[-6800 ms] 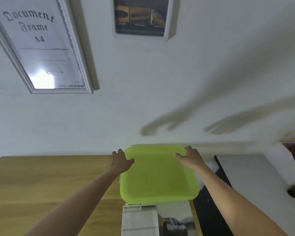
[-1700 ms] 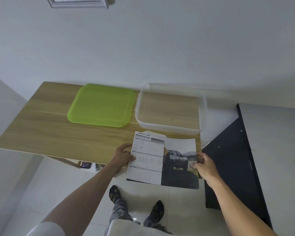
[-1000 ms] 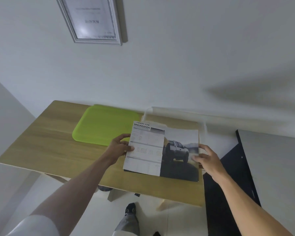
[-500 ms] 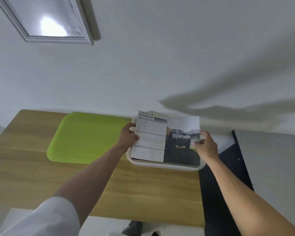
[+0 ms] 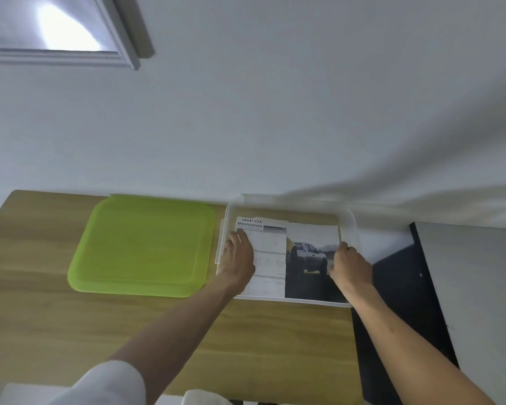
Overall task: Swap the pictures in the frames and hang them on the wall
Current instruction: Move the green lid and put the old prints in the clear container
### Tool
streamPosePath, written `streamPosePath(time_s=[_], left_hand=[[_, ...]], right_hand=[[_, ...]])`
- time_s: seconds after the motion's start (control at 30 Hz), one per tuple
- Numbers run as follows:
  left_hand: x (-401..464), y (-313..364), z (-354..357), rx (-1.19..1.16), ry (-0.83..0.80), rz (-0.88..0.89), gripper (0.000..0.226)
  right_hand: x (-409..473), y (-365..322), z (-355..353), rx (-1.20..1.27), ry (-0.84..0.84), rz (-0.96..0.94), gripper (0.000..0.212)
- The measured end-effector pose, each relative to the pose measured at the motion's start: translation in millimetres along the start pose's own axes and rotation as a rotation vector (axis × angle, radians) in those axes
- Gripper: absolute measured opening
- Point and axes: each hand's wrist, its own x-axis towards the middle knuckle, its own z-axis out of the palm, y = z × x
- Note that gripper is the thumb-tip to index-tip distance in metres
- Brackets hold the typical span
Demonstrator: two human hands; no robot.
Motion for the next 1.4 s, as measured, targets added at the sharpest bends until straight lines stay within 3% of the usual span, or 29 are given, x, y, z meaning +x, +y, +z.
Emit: streamPosePath(time_s=[0.13, 0.27, 0.37, 0.77, 0.9, 1.03, 1.4], left_hand=[[1.1, 0.1, 9.8, 0.302, -0.015, 0.202, 0.072], [1.0, -5.2, 16.1, 0.214, -0.174, 0.168, 0.053], [1.7, -9.5, 16.5, 0.167, -0.208, 0.159, 0.051], [-34.3, -23.9, -22.3, 0.061, 0.121, 0.330, 0.055], [-63.0, -43.7, -44.6, -0.078, 0.178, 0.207, 0.059], [-95.0, -78.8, -60.5, -0.253, 0.234, -0.006, 0.062], [-112.7, -223.1, -90.2, -0.261, 0.232, -0.288, 0.067]], right_hand=[[6.1, -9.9, 8.0, 0.027, 0.009, -0.109, 0.058], [2.2, -21.5, 24.2, 0.091, -0.178, -0.145, 0.066], [-5.9, -25.0, 32.7, 0.079, -0.176, -0.130, 0.066], [-38.3, -29.9, -2.6, 0.188, -0.014, -0.234, 0.065], [-60.5, -45.9, -15.0, 0.242, 0.044, -0.312, 0.058], [-85.3, -76.1, -22.9, 0.264, 0.044, -0.367, 0.064], [-111.4, -204.4, -32.8, 0.315, 0.035, -0.516, 0.064]])
